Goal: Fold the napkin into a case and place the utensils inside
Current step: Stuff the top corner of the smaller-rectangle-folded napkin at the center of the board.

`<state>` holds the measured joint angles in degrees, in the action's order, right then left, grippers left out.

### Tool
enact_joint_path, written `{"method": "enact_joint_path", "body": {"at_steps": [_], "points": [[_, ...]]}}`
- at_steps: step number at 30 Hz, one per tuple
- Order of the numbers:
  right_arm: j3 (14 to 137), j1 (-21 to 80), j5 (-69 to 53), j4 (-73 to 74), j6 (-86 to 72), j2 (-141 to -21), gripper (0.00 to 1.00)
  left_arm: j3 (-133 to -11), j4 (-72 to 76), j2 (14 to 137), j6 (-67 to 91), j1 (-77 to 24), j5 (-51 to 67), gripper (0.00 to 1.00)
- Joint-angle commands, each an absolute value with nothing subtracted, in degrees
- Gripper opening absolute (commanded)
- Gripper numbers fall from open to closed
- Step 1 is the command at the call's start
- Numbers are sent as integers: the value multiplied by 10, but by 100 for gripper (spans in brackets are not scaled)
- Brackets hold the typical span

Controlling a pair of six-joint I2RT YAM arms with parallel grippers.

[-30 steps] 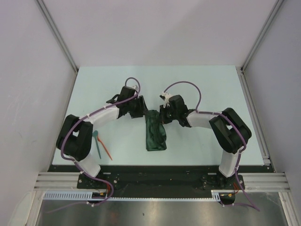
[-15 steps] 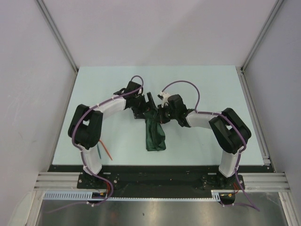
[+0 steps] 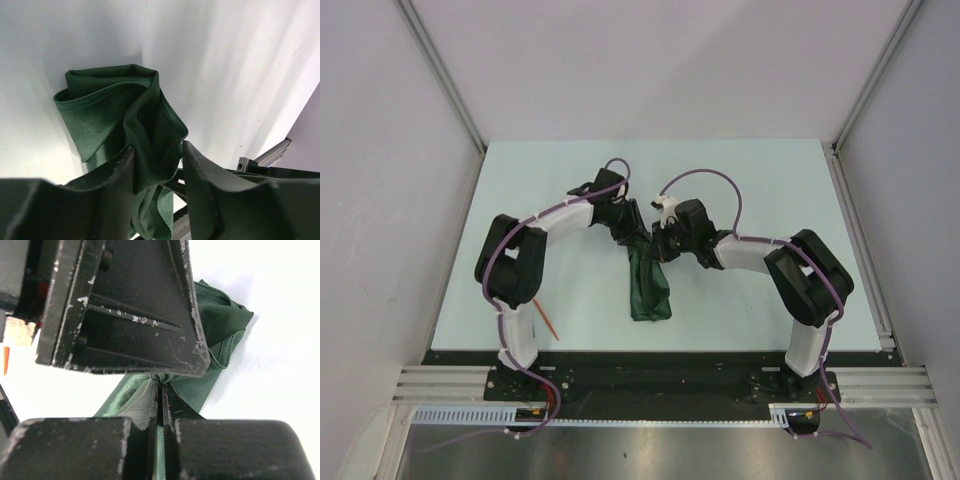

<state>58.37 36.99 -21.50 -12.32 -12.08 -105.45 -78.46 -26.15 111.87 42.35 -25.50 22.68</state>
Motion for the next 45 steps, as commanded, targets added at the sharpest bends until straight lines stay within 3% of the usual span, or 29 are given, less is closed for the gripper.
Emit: {"method": "enact_joint_path", "body": {"at_steps": [1,6,8,9,12,21,32,45], "points": [[603,376,-225,-134,-101,-1052,0,-808,-265,1121,397,-254,228,35],[599,374,-221,-125,-104,-1054,0,-811,-266,1114,379,-253,212,0],[592,370,-217,-129,-110,-1047,6,-803,-258,1105,378,-253,214,0],[583,368,-216,-133,-122,-1043,17,-800,-254,1102,380,-253,216,0],[578,359,-232,-149,-162,-1036,31,-772,-216,1093,396,-251,246,0],[505,288,-331,-313,-383,-1048,47,-687,-89,1065,446,-243,309,0],[476,266,-377,-410,-533,-1061,52,-639,-14,1049,475,-220,340,0],[500,285,-359,-430,-546,-1116,43,-597,69,1047,539,-208,384,0]]}}
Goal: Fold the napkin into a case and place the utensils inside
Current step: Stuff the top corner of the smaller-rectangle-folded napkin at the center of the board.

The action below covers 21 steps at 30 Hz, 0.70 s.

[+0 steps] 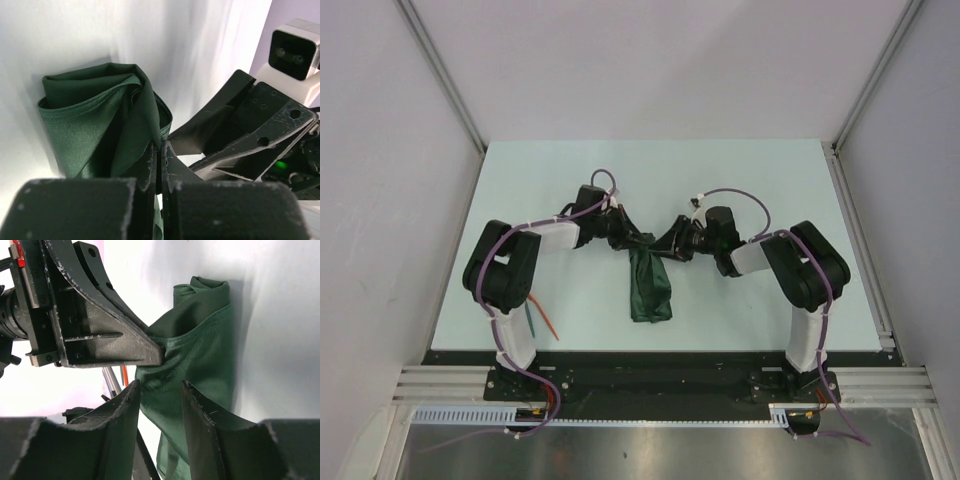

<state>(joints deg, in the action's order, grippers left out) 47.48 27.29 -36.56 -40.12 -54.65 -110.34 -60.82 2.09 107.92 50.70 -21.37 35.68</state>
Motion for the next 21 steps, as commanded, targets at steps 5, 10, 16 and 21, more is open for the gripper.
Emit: {"method": "enact_joint_path", "body": {"at_steps": [5,10,16,21], "points": [[513,293,-349,-427,-541,-1122,43,-579,89,1042,560,-208,387,0],[519,296,-338,-422,-534,-1131,42,-561,121,1041,589,-208,398,0],[521,298,-329,-430,-528,-1133,22,-552,135,1045,599,-208,404,0],[525,298,-323,-409,-512,-1122,0,-562,114,1049,577,-208,400,0]]}}
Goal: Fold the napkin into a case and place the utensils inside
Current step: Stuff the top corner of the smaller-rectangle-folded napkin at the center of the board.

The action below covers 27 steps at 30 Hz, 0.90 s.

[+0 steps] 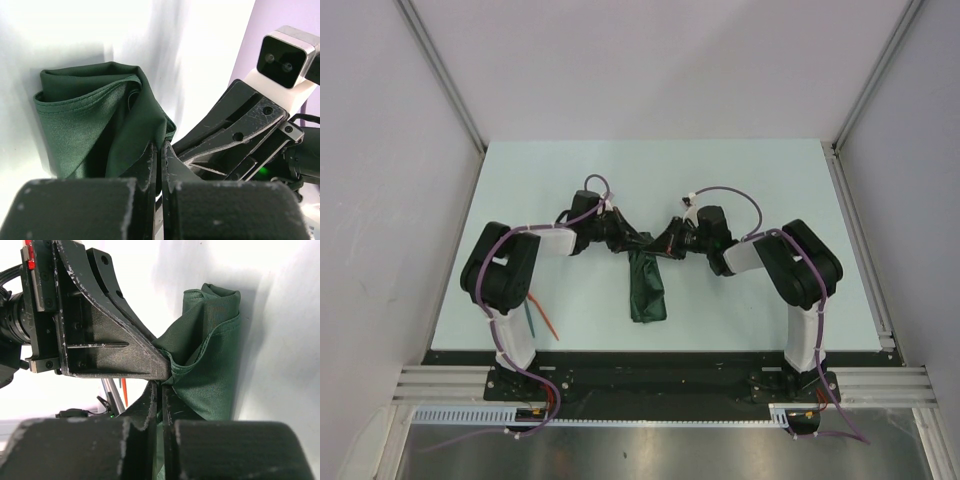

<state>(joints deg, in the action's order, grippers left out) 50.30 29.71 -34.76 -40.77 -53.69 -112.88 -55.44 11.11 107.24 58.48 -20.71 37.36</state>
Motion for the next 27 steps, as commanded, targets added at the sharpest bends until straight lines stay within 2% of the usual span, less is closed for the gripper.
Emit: {"method": "enact_joint_path", "body": {"at_steps": [1,4,5,7,8,10,14,16,18,19,22,27], "points": [[527,297,-321,-401,-499,-1120,0,-569,110,1051,570,-208,399,0],[534,298,-314,-359,-467,-1107,0,-584,92,1055,549,-207,396,0],[538,298,-302,-333,-457,-1104,0,-591,79,1057,540,-208,390,8],[541,298,-297,-316,-443,-1097,0,-610,41,1057,512,-207,374,17],[541,297,-294,-304,-434,-1096,0,-616,31,1056,505,-207,367,28],[543,297,-294,-294,-429,-1097,0,-636,4,1052,481,-207,345,39],[548,295,-293,-278,-417,-1097,0,-668,-69,1038,440,-206,294,51],[552,294,-291,-260,-411,-1094,0,-675,-106,1021,416,-205,246,51],[556,293,-292,-252,-409,-1092,0,-677,-136,1007,393,-205,211,45],[557,291,-294,-248,-410,-1092,0,-678,-148,995,385,-208,190,36],[565,288,-301,-243,-414,-1096,0,-679,-189,985,355,-227,107,21],[566,288,-307,-246,-429,-1101,0,-659,-177,974,302,-291,1,22]]}}
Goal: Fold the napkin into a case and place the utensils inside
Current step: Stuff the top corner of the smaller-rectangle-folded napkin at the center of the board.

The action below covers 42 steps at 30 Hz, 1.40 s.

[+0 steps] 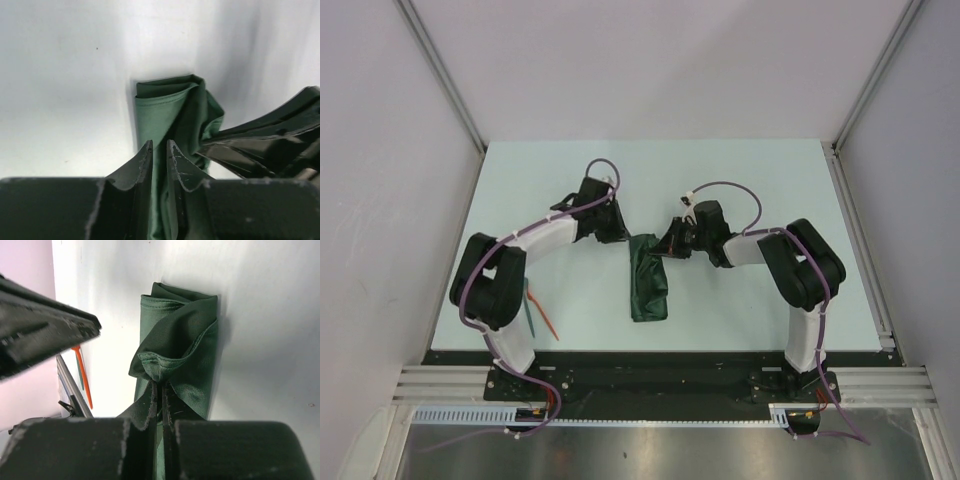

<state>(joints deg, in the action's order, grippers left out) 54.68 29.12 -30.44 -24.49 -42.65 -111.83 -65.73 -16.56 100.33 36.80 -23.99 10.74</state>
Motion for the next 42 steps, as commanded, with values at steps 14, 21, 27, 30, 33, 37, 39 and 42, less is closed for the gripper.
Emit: {"method": "enact_joint_path", "body": {"at_steps": [14,21,27,30,33,37,39,42], "points": [[562,282,-323,-254,-441,-1100,0,-670,-130,1027,233,-334,-65,22],[561,282,-326,-258,-444,-1100,0,-678,-122,1043,231,-345,-48,22],[561,282,-326,-258,-445,-1101,0,-686,-131,1057,236,-346,-42,25],[563,282,-327,-258,-446,-1101,0,-686,-128,1057,240,-347,-38,27],[564,283,-326,-259,-447,-1102,0,-691,-135,1065,238,-348,-42,28],[565,285,-328,-259,-449,-1105,0,-688,-134,1069,243,-349,-41,29],[564,285,-328,-259,-447,-1106,0,-689,-134,1069,242,-350,-36,29],[563,285,-328,-259,-449,-1108,0,-688,-136,1069,244,-353,-40,28]]}}
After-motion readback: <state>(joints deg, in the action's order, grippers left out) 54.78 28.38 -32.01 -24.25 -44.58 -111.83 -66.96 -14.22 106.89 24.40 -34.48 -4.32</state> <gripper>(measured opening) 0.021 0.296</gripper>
